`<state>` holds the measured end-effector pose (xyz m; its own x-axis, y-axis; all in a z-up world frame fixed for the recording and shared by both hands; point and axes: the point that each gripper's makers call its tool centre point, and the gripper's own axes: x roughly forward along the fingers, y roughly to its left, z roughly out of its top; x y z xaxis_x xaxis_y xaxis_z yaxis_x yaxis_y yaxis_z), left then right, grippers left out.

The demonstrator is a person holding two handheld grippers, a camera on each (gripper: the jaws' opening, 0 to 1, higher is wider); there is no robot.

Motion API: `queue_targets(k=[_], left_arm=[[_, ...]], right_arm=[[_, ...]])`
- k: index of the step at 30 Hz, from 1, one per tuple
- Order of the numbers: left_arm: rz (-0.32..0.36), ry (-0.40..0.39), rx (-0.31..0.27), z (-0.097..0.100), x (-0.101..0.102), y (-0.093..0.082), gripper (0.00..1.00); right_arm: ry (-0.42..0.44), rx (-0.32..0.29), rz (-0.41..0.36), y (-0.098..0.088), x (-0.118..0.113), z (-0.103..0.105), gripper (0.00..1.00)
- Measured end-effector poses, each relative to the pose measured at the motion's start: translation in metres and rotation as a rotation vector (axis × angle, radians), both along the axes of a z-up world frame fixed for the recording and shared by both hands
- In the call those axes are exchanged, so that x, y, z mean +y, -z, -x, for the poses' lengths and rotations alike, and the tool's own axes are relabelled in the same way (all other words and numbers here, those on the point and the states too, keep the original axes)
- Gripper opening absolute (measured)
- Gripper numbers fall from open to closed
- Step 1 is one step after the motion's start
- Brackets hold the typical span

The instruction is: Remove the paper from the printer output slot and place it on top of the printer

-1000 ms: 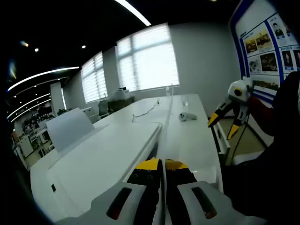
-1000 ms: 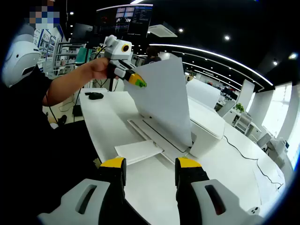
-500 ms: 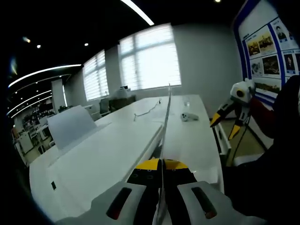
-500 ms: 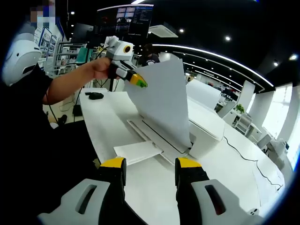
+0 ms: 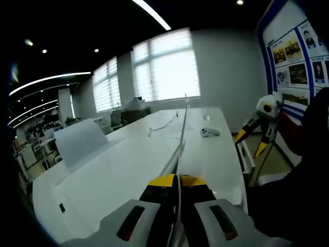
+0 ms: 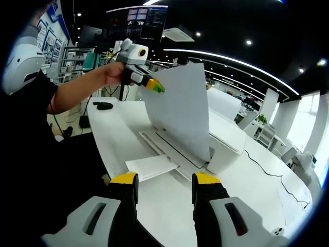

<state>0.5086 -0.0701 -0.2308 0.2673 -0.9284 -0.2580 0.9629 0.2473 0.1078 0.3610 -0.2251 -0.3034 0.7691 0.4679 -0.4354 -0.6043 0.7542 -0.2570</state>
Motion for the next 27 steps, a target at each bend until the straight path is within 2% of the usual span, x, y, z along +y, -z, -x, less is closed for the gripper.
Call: queue_targets(k=[14, 18, 27], left_arm=[[0.054, 0.012, 0.022, -0.002, 0.007, -0.010, 0.05], [0.095, 0.018, 0.051, -0.005, 0.010, -0.013, 0.05], [0.141, 0.017, 0.098, -0.015, 0.012, -0.012, 0.05]], right_arm=[[0.006, -0.003, 0.003, -0.001, 0.001, 0.004, 0.37], [0.005, -0.002, 0.004, 0.000, 0.001, 0.004, 0.37], [0.008, 0.001, 0.006, 0.001, -0.001, 0.005, 0.37]])
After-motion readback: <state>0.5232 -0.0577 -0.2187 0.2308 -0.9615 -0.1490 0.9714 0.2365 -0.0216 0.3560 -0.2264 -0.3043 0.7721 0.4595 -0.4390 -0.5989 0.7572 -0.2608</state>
